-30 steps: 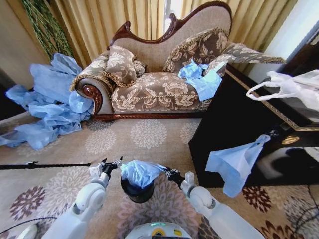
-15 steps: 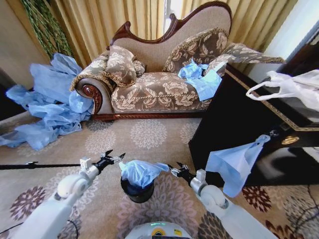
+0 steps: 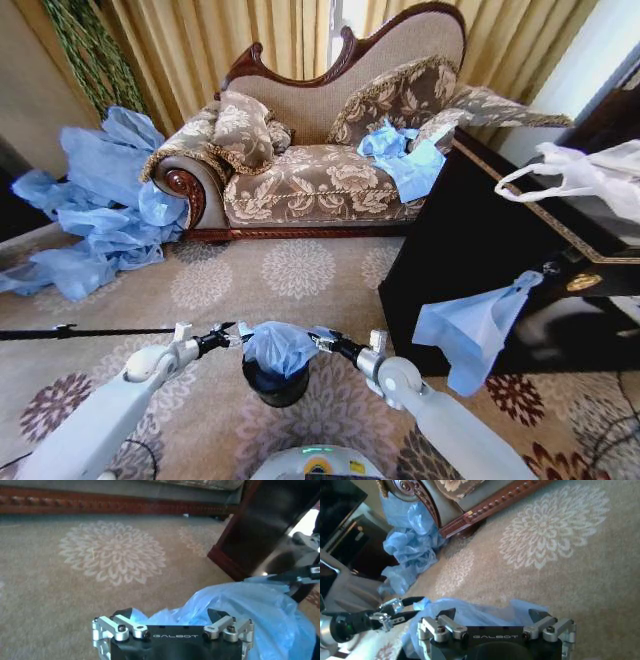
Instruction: Place a garbage bag over the trash bin.
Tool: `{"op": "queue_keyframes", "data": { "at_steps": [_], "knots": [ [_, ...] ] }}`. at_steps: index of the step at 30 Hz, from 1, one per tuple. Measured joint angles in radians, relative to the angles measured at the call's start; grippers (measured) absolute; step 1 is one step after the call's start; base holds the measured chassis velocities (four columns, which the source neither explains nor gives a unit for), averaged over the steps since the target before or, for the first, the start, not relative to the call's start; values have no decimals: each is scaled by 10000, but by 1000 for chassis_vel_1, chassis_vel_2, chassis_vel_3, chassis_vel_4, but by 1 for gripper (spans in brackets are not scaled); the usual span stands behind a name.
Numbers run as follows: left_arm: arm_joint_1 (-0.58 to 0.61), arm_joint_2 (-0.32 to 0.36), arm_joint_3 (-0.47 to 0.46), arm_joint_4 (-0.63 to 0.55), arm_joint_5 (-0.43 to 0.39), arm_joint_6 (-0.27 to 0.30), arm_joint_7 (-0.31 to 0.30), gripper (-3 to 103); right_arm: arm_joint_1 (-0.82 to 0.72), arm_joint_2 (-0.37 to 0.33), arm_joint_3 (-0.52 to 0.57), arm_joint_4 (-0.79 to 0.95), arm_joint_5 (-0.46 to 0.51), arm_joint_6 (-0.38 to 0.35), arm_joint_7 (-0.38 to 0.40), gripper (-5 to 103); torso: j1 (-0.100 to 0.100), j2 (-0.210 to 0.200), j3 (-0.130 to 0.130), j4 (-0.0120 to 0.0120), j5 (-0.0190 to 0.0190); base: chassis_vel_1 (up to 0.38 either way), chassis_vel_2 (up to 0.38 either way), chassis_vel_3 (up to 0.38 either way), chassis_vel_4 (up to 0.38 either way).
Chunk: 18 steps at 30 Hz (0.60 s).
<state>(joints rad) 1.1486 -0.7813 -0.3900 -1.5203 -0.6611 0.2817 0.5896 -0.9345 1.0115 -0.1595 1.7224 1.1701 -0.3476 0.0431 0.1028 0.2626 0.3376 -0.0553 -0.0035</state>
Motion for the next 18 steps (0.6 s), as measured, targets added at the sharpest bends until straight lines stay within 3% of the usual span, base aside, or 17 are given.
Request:
{"op": "queue_keyframes", "data": {
  "at_steps": [8, 18],
  "knots": [
    [-116, 243, -125, -328, -175, 37, 327, 99, 126, 48, -78, -55, 276, -263, -307, 92, -1, 0, -1, 1, 2, 0, 0, 0, 0],
    [-911, 187, 367, 732, -294, 40, 893, 98, 419, 80, -336, -657, 383, -785, -986, 86, -1, 0, -1, -1, 0, 0, 0, 0, 0]
  ]
}}
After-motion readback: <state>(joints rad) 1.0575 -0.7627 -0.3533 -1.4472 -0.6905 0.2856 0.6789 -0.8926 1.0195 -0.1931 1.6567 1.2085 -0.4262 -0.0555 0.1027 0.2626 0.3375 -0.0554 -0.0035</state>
